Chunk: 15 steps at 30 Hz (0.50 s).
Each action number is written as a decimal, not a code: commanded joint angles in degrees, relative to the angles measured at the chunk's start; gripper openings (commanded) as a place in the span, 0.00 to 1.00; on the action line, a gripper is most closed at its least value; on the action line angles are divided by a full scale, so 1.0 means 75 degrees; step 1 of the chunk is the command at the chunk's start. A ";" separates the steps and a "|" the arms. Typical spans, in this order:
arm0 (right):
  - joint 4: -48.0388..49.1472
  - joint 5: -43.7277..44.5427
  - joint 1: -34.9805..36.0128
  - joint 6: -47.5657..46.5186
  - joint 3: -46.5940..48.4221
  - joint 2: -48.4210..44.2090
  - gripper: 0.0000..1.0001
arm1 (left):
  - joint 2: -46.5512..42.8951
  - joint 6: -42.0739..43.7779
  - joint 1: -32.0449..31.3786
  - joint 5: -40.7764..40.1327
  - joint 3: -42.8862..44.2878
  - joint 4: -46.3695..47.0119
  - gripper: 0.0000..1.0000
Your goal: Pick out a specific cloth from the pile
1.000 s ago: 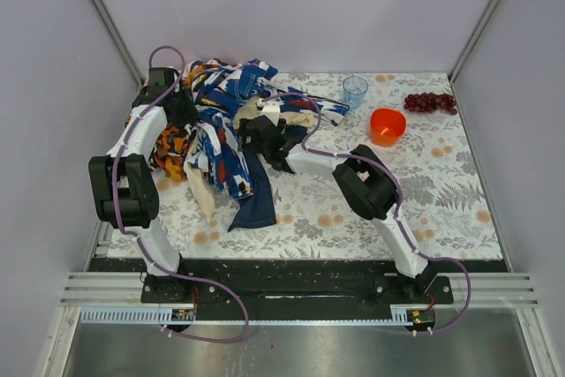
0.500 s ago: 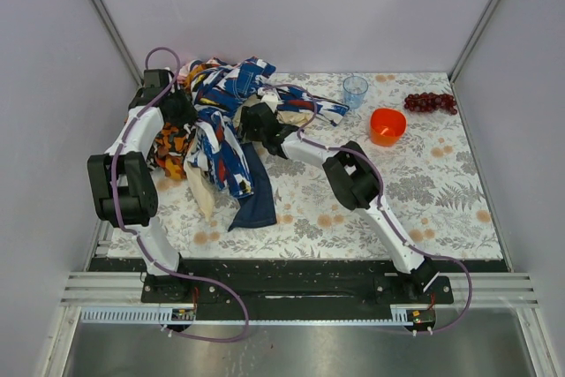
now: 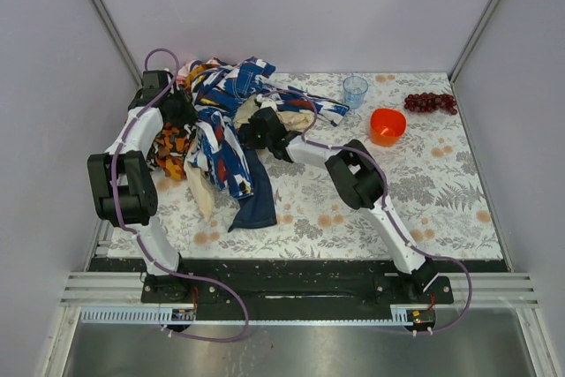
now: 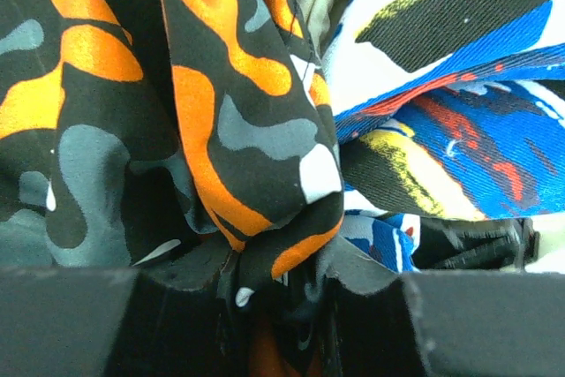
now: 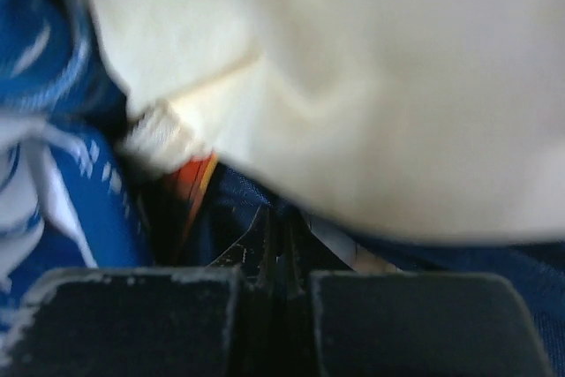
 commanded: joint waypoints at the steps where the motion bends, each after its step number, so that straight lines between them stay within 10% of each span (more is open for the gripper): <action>1: 0.0858 -0.0433 0.0082 -0.0890 -0.1723 -0.2225 0.00 | 0.0336 -0.0097 0.0202 -0.0701 -0.0168 0.0531 0.00; 15: 0.0826 0.0446 0.0093 -0.3141 -0.5642 -0.9141 0.00 | 0.0395 -0.0297 0.0202 -0.1229 -0.0086 0.0285 0.00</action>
